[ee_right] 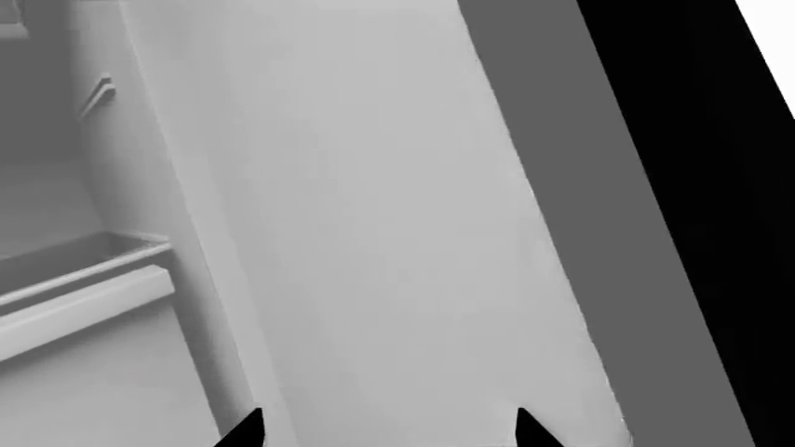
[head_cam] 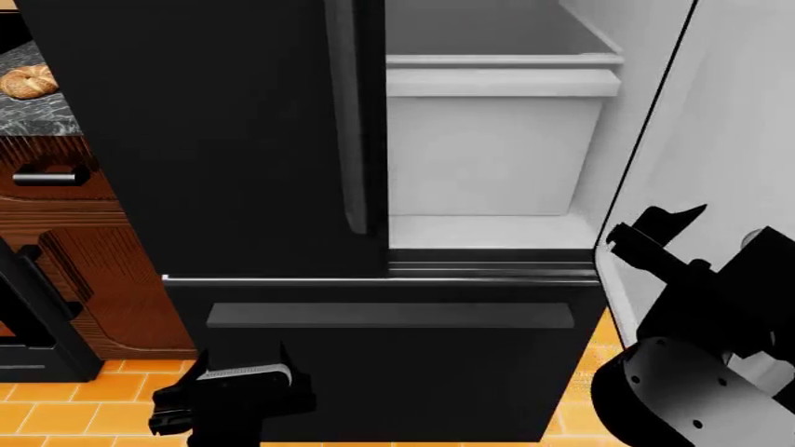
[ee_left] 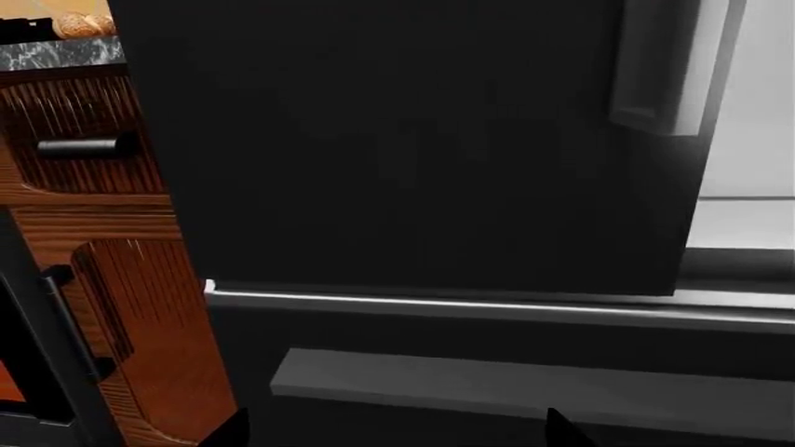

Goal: Open the fridge doors

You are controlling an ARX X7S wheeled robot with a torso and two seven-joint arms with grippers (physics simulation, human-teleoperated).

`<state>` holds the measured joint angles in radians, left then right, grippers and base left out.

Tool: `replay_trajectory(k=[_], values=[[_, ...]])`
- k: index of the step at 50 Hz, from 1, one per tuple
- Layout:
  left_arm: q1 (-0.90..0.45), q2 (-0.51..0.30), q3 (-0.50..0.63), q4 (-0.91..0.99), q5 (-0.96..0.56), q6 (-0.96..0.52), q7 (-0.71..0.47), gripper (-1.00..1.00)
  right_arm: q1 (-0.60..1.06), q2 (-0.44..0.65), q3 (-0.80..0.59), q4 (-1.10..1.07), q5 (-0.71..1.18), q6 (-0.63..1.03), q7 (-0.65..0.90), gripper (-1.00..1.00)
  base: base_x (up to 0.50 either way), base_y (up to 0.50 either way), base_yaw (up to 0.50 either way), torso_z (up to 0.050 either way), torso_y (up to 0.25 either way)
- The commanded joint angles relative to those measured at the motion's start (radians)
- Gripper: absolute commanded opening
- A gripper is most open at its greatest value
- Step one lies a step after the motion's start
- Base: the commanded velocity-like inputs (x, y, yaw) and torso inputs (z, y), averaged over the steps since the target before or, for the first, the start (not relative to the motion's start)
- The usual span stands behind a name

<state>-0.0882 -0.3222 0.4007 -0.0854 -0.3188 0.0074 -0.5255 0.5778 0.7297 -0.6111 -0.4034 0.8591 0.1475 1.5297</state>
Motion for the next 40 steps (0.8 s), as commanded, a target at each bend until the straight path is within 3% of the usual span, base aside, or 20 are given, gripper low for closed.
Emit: replay_trajectory(k=[1,40], values=[[0.001,-0.003,0.003,0.007,-0.001,-0.005,-0.004,1.00,-0.036,0.030,0.077,0.000,-0.001,0.024,0.007,1.00,0.00,0.00,0.00,0.000,0.000],[-0.008,-0.002,0.010,-0.016,-0.003,0.008,-0.004,1.00,-0.063,0.013,0.165,0.020,-0.031,0.082,-0.021,1.00,0.00,0.00,0.00,0.000,0.000]])
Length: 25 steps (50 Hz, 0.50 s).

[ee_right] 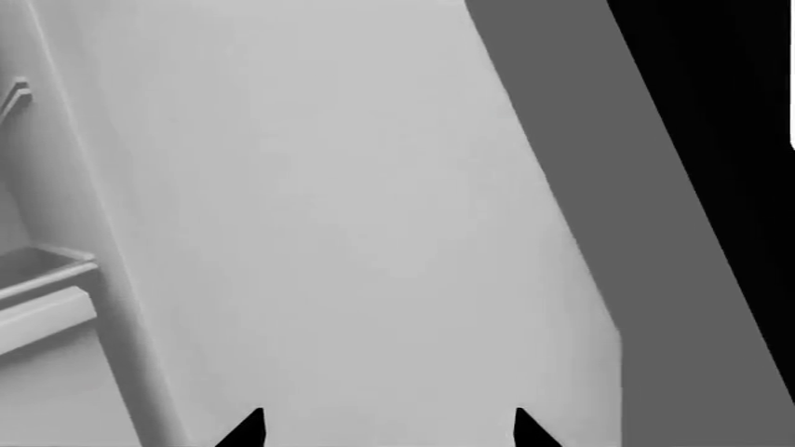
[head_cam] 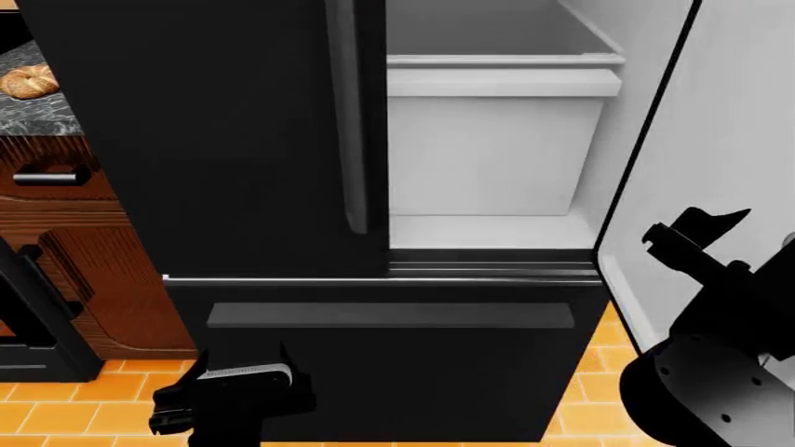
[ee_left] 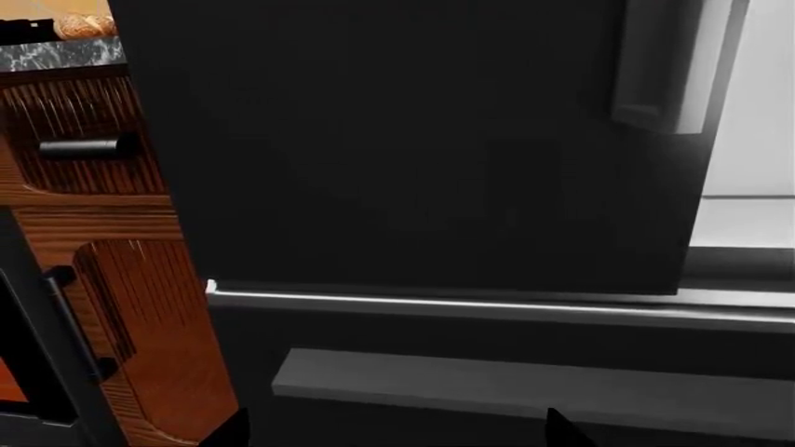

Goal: Open the fridge doors

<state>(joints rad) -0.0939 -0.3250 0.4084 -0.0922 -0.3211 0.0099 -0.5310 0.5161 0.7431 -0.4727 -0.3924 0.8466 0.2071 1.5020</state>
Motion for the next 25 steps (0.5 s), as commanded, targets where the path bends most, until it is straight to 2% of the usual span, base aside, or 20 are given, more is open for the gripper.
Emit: replay_trajectory(k=[1,11,25], values=[[-0.002,0.000,0.002,-0.009,0.000,0.006,0.001,1.00,0.001,-0.007,0.023,0.010,-0.024,0.018,-0.006,1.00,0.00,0.00,0.00,0.000,0.000],[0.000,-0.002,0.004,0.003,-0.002,-0.001,-0.005,1.00,0.071,-0.076,-0.099,0.055,-0.048,0.055,-0.190,1.00,0.00,0.00,0.00,0.000,0.000],[0.001,-0.004,0.006,0.003,-0.003,0.001,-0.007,1.00,0.119,-0.149,-0.190,0.117,-0.063,0.093,-0.302,1.00,0.00,0.00,0.00,0.000,0.000]])
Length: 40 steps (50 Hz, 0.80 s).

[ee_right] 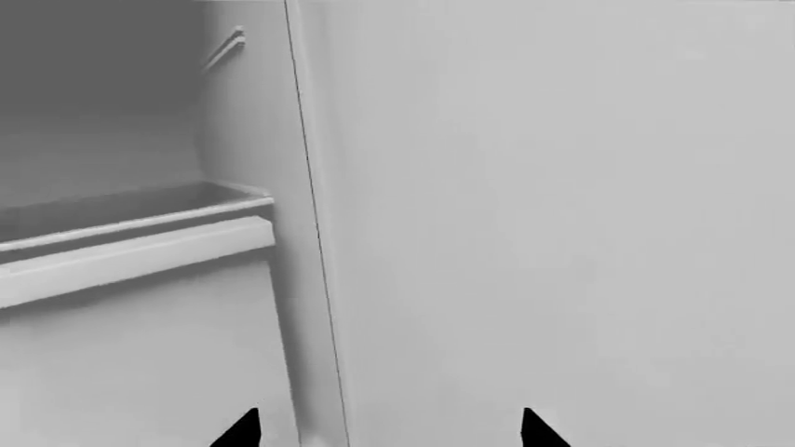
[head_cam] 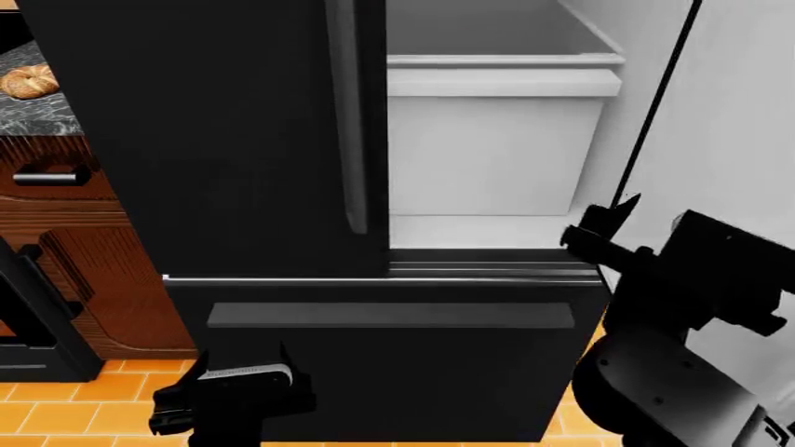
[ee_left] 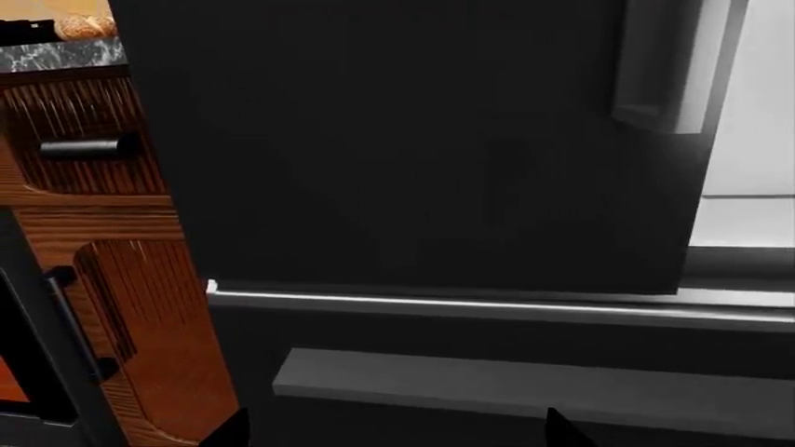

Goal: Open the fridge doors

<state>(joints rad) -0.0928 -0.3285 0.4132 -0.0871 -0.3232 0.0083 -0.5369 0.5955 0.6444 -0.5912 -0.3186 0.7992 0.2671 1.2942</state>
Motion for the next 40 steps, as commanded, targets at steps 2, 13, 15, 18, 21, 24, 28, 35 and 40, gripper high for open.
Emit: replay_trajectory(k=[2,13,15,18,21,24,28,35,40], values=[[0.000,-0.001,0.002,-0.004,0.000,0.005,-0.001,1.00,0.041,-0.057,-0.081,0.050,-0.017,0.037,-0.106,1.00,0.00,0.00,0.00,0.000,0.000],[0.000,-0.003,0.004,-0.001,-0.001,0.004,-0.003,1.00,-0.003,-0.108,-0.118,0.147,0.037,-0.050,-0.326,1.00,0.00,0.00,0.00,0.000,0.000],[-0.001,-0.003,0.004,-0.003,-0.001,0.006,-0.002,1.00,-0.025,-0.120,-0.130,0.180,0.012,-0.101,-0.380,1.00,0.00,0.00,0.00,0.000,0.000],[0.001,-0.005,0.005,0.007,-0.002,0.000,-0.006,1.00,-0.064,-0.141,-0.149,0.245,-0.030,-0.177,-0.445,1.00,0.00,0.00,0.00,0.000,0.000],[0.000,-0.006,0.005,0.005,-0.002,0.002,-0.006,1.00,-0.124,-0.159,-0.154,0.310,-0.040,-0.316,-0.587,1.00,0.00,0.00,0.00,0.000,0.000],[0.001,-0.006,0.006,0.006,-0.002,0.002,-0.006,1.00,-0.186,-0.177,-0.136,0.357,0.010,-0.437,-0.720,1.00,0.00,0.00,0.00,0.000,0.000],[0.002,-0.007,0.007,0.010,-0.001,0.001,-0.008,1.00,-0.283,-0.213,-0.102,0.439,0.104,-0.583,-0.904,1.00,0.00,0.00,0.00,0.000,0.000],[0.000,-0.007,0.012,0.002,0.007,0.009,-0.008,1.00,-0.360,-0.242,-0.089,0.524,0.130,-0.673,-1.002,1.00,0.00,0.00,0.00,0.000,0.000],[0.000,-0.008,0.013,0.001,0.008,0.012,-0.007,1.00,-0.371,-0.247,-0.096,0.542,0.060,-0.711,-0.990,1.00,0.00,0.00,0.00,0.000,0.000]])
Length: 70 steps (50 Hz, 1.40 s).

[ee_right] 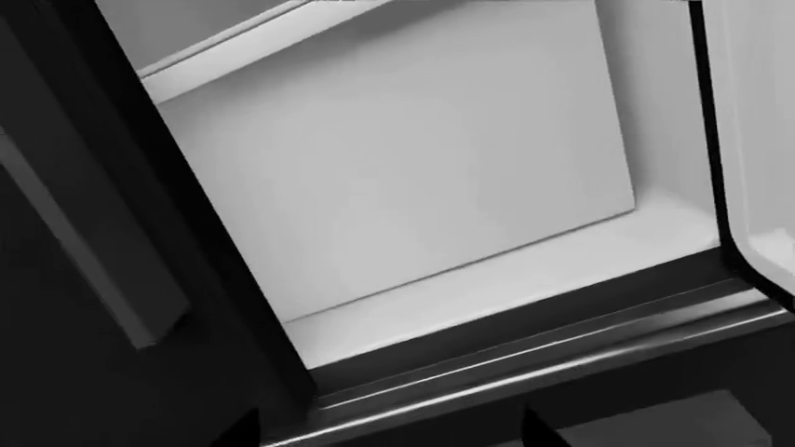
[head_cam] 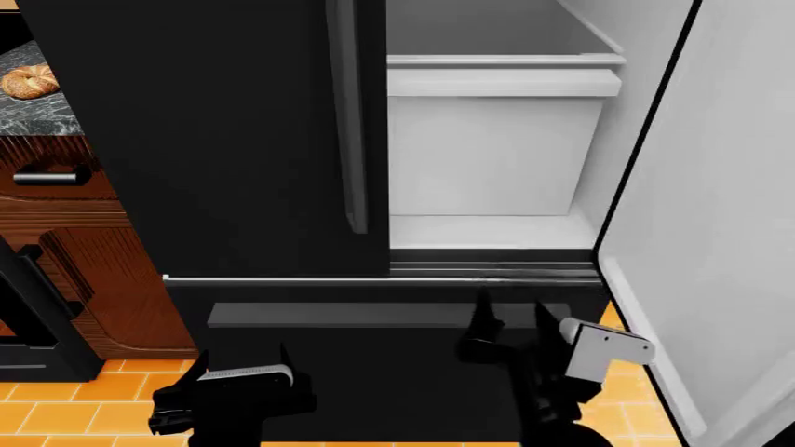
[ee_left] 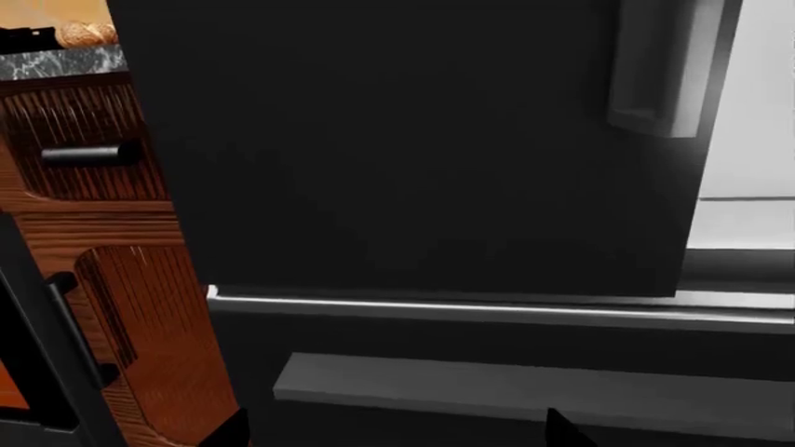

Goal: Open the fridge doors

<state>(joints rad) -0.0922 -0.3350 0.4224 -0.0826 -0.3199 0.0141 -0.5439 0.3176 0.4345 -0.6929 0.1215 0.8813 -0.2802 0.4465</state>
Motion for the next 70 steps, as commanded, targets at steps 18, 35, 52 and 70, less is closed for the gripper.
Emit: replay_trajectory(k=[18,35,52,70], values=[[0.005,-0.011,0.009,0.016,0.005,0.002,-0.003,1.00,-0.095,-0.007,-0.021,0.073,-0.099,-0.101,-0.044,1.00,0.00,0.00,0.00,0.000,0.000],[0.010,-0.031,0.005,0.081,-0.060,-0.044,0.024,1.00,-0.105,0.008,-0.026,0.047,-0.093,-0.091,-0.045,1.00,0.00,0.00,0.00,0.000,0.000],[-0.535,-0.257,-0.153,0.840,-0.718,-0.840,-0.270,1.00,-0.112,0.015,-0.016,0.035,-0.066,-0.075,-0.034,1.00,0.00,0.00,0.00,0.000,0.000],[-0.748,-0.033,0.064,0.660,-0.733,-0.965,-0.282,1.00,-0.112,-0.001,-0.014,0.072,-0.062,-0.079,-0.044,1.00,0.00,0.00,0.00,0.000,0.000]])
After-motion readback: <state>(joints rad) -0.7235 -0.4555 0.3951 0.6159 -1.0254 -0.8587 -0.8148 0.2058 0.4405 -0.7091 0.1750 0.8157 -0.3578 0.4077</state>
